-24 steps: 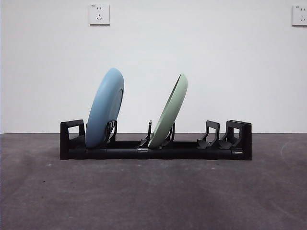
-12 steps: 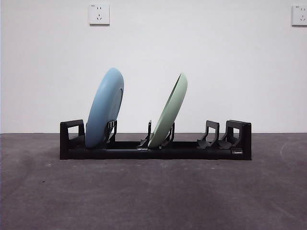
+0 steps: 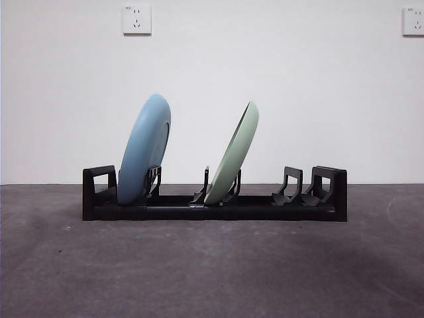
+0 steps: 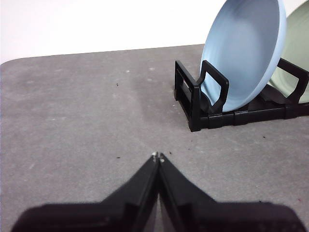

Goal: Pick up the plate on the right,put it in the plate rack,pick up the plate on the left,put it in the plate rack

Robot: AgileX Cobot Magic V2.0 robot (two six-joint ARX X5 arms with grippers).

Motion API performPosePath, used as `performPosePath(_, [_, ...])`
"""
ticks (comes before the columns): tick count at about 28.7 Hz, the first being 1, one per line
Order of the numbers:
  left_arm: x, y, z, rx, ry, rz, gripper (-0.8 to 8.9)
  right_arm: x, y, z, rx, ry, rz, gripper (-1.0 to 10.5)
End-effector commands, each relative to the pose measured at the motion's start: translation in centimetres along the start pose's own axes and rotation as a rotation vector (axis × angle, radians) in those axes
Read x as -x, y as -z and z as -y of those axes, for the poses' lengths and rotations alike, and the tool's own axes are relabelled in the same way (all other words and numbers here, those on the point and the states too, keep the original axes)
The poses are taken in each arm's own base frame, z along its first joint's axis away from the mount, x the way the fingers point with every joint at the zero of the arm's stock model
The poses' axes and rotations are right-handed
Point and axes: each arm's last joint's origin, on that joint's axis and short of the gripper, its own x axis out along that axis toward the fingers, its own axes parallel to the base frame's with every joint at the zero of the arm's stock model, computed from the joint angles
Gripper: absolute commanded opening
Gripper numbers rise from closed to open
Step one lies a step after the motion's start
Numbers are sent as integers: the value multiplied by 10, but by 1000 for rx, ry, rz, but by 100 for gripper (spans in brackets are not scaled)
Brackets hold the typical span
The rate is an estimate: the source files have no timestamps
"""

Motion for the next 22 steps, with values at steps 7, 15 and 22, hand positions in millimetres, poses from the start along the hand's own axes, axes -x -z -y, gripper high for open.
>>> performPosePath(7, [-1, 4, 0, 7, -3, -11, -3, 1, 30, 0, -18, 2, -8, 1])
performPosePath(15, [-1, 4, 0, 7, -3, -11, -3, 0, 51, 0, -55, 4, -102, 1])
performPosePath(22, [-1, 4, 0, 7, -3, -11, -3, 1, 57, 0, -99, 7, -162, 1])
